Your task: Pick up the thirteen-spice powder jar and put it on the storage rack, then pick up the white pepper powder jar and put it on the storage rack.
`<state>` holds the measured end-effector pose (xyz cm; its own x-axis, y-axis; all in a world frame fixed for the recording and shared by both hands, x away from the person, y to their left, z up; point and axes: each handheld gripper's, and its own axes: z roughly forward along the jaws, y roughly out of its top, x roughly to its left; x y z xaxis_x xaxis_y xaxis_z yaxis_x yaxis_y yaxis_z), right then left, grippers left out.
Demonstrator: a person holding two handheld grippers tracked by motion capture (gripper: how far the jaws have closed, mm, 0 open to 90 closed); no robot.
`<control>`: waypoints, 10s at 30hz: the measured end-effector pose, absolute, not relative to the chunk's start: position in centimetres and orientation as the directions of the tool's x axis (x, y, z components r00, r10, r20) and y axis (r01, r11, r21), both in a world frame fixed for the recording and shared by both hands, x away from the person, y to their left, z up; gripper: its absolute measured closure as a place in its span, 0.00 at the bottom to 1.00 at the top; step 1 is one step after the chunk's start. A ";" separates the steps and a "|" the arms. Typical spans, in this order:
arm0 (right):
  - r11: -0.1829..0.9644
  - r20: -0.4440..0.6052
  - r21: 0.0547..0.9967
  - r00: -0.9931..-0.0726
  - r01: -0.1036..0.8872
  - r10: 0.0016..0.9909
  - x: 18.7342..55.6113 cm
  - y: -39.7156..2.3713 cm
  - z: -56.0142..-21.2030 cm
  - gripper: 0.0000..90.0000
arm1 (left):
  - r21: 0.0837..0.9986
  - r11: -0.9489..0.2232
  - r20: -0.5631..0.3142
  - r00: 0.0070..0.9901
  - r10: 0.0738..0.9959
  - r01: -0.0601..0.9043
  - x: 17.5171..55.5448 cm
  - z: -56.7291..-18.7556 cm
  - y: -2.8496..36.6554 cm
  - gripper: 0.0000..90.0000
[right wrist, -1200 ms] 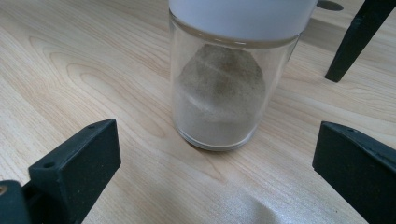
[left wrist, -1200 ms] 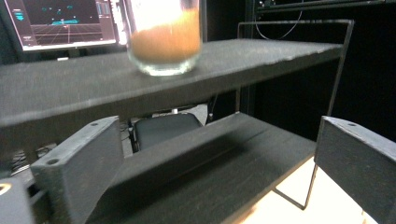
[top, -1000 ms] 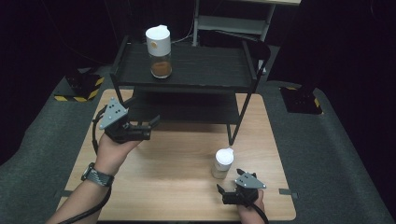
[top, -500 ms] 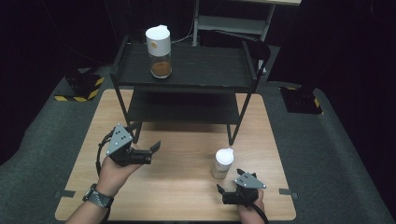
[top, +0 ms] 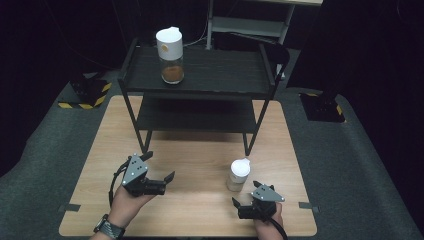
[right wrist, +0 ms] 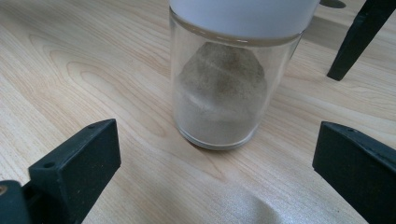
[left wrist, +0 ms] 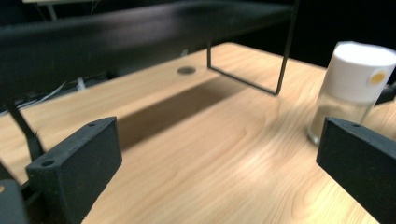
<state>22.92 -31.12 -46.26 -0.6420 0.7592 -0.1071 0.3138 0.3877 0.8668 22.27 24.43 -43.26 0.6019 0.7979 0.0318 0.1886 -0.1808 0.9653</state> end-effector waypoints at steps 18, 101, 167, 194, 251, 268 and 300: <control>0.403 -0.120 0.860 -0.646 0.311 0.754 23.0 -30.9 -46.2 0.00 | 0.926 -0.217 0.006 0.562 0.827 0.310 20.5 -48.0 25.2 0.00; 0.241 -0.054 0.942 -0.600 0.236 0.798 23.4 -30.5 -46.3 0.22 | 0.889 -0.346 0.101 0.609 0.787 0.299 20.2 -48.2 24.8 0.01; 0.148 -0.082 0.987 -0.597 0.062 0.798 20.7 -27.7 -35.1 0.34 | 0.894 -0.345 0.099 0.627 0.773 0.284 20.2 -48.3 25.4 0.01; 0.143 -0.106 0.990 -0.611 0.011 0.784 23.4 -26.1 -26.4 0.34 | 0.898 -0.334 0.083 0.632 0.770 0.288 20.4 -48.4 25.7 0.01; 0.147 -0.105 0.988 -0.542 0.035 0.834 33.8 -18.7 -17.6 0.34 | 0.903 -0.321 0.062 0.652 0.756 0.285 20.7 -48.5 26.3 0.01; 0.162 -0.103 0.984 -0.521 0.069 0.847 36.5 -16.6 -17.2 0.34 | 0.904 -0.320 0.057 0.661 0.748 0.284 20.8 -48.5 26.5 0.01; 0.102 -0.038 0.991 -0.533 0.090 0.845 38.3 -17.1 -17.9 0.33 | 0.903 -0.324 0.058 0.667 0.743 0.283 20.9 -48.5 26.5 0.01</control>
